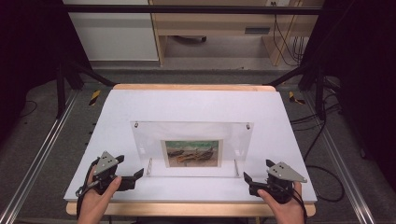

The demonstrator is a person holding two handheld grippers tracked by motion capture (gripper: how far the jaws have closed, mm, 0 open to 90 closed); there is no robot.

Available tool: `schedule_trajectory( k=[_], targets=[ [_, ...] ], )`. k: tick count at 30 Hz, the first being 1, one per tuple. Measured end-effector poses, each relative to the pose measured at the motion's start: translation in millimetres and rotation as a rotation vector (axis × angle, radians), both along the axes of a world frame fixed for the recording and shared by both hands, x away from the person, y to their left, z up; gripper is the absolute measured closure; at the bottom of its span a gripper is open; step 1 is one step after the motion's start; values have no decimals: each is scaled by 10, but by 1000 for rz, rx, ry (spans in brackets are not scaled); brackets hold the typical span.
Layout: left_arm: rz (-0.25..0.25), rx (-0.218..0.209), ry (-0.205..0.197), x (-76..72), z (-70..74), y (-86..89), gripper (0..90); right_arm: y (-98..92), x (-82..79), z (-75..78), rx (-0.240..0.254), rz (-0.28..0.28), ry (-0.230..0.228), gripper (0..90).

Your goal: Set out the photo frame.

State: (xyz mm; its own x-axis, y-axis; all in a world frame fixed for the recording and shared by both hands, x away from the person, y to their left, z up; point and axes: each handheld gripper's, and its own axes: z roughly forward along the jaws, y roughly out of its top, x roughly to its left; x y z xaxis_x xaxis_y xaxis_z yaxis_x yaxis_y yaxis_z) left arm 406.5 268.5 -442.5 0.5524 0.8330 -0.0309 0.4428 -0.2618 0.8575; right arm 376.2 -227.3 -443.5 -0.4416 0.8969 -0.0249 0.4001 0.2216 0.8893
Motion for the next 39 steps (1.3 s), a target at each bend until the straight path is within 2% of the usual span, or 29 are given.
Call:
schedule_trajectory(
  k=[2, 6, 10, 18, 21, 26, 30, 32, 34, 35, 36, 38, 39],
  targets=[
    [17, 24, -7, 8, -4, 35, 74, -36, -10, -10, -5, -13, 5, 90],
    [51, 37, -20, 23, -5, 126, 82, -110, -20, -29, -4, -30, 13, 88],
    [82, 54, -28, 57, 2, 228, 82, -180, -16, -48, 25, -47, 29, 88],
    [118, 94, 7, 346, 22, 347, 81, -372, 207, -35, 73, -132, 81, 112],
    [130, 105, 24, 452, -4, 366, 80, -424, 321, -35, 33, -154, 83, 121],
    [154, 113, 36, 634, -38, 376, 76, -463, 524, -37, 17, -184, 97, 136],
    [173, 119, 39, 786, -78, 345, 76, -444, 713, -51, -19, -211, 109, 152],
    [186, 148, 33, 842, -109, 333, 79, -432, 804, -86, -29, -228, 128, 153],
    [193, 165, 21, 853, -132, 339, 85, -418, 880, -131, -75, -260, 150, 154],
    [195, 174, 1, 843, -147, 349, 86, -408, 904, -151, -98, -277, 162, 155],
    [200, 191, -20, 827, -163, 360, 93, -404, 920, -172, -124, -294, 166, 157],
    [202, 237, -33, 803, -188, 372, 108, -395, 922, -197, -177, -329, 166, 172],
    [202, 249, -42, 790, -193, 382, 108, -403, 919, -204, -201, -322, 156, 171]
  ],
)
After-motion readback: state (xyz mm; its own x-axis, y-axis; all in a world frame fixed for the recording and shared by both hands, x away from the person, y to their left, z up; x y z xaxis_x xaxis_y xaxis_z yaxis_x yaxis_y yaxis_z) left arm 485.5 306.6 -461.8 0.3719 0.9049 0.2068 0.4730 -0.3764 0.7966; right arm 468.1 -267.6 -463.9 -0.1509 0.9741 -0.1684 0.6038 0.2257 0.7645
